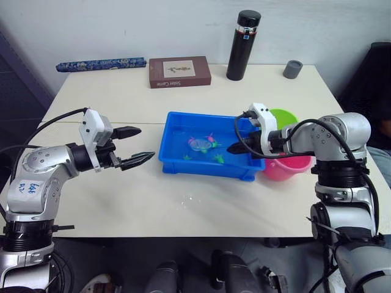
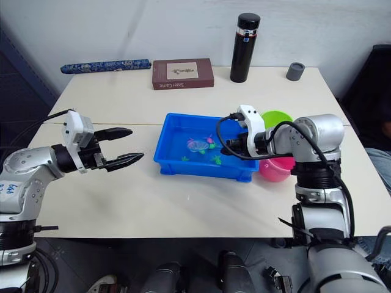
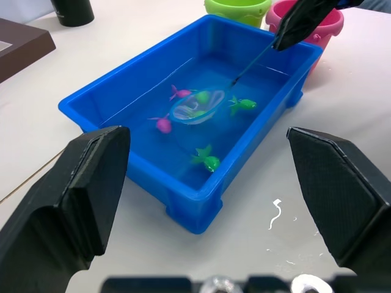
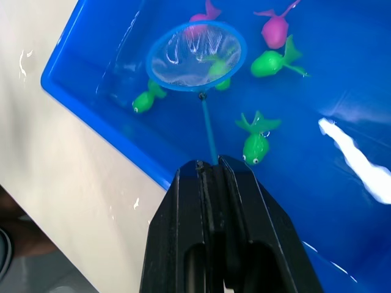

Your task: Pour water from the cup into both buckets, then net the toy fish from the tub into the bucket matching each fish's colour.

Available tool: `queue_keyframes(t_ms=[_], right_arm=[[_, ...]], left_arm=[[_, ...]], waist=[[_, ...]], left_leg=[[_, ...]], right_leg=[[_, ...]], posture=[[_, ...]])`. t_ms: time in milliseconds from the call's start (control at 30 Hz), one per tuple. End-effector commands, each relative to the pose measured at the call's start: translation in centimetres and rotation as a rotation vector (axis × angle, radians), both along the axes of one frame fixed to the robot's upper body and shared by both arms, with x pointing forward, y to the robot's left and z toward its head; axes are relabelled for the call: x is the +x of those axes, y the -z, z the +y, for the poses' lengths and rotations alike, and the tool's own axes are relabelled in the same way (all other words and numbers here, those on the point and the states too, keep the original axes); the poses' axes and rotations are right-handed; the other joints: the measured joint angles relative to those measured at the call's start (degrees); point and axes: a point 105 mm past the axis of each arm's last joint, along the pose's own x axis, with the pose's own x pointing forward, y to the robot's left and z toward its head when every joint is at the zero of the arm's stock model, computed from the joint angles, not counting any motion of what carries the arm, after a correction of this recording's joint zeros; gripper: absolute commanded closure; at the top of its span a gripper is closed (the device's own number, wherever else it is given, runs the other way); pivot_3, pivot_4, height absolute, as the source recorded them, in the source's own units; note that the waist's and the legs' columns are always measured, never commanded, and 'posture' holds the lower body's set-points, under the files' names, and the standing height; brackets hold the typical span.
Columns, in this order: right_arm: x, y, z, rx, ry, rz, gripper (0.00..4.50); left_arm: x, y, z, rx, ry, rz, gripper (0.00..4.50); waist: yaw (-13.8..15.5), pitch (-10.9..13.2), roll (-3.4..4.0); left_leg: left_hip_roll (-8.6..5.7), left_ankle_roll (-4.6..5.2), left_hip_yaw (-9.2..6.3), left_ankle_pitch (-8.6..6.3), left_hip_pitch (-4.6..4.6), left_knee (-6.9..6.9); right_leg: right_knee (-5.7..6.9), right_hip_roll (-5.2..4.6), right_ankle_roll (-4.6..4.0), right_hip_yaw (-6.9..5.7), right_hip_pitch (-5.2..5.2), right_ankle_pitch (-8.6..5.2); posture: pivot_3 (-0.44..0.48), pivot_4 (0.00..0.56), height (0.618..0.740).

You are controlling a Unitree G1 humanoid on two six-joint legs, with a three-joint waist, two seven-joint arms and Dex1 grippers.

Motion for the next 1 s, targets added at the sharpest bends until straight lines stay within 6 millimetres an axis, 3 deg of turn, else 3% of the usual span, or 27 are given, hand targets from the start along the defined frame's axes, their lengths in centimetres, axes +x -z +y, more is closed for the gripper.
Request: queue_keyframes(t_ms=[33,500,833,1000], right_arm=[[0.6,-0.9,-0.3,0.011,0.044,-0.017,4.5],[1.4,0.4,-0.3,-0.003,0.113,0.054,4.5],[2.3,-0.8,-0.9,-0.012,0.173,-0.028,4.5],[1.5,-1.9,-1.4,-0.016,0.135,-0.105,4.5]], left_arm=[[-0.6,-1.0,0.0,-0.005,0.001,-0.037,0.07],[-1.0,-1.1,0.2,-0.006,-0.015,-0.03,0.07],[-1.0,-1.2,0.4,-0.001,-0.016,-0.027,0.07],[-1.0,-1.3,0.3,0.002,-0.007,-0.028,0.07]], waist=[[0.02,0.0,0.0],[-0.39,0.0,0.01],[-1.28,0.0,0.01],[-1.24,0.01,0.02]], left_leg=[[0.0,0.0,0.0,0.0,0.0,0.0],[0.01,0.0,0.0,0.0,0.0,-0.03],[0.0,0.0,-0.02,0.0,-0.03,-0.08],[0.01,0.0,-0.02,0.0,-0.13,-0.11]], right_leg=[[0.0,0.0,0.0,0.0,0.0,0.0],[-0.02,0.0,0.0,0.01,-0.01,0.0],[-0.06,-0.01,0.0,0.01,-0.02,0.0],[-0.06,0.0,0.0,0.0,-0.14,0.0]], posture=[[0.0,0.15,0.74],[0.0,0.15,0.74],[0.0,0.15,0.74],[0.0,0.15,0.74]])
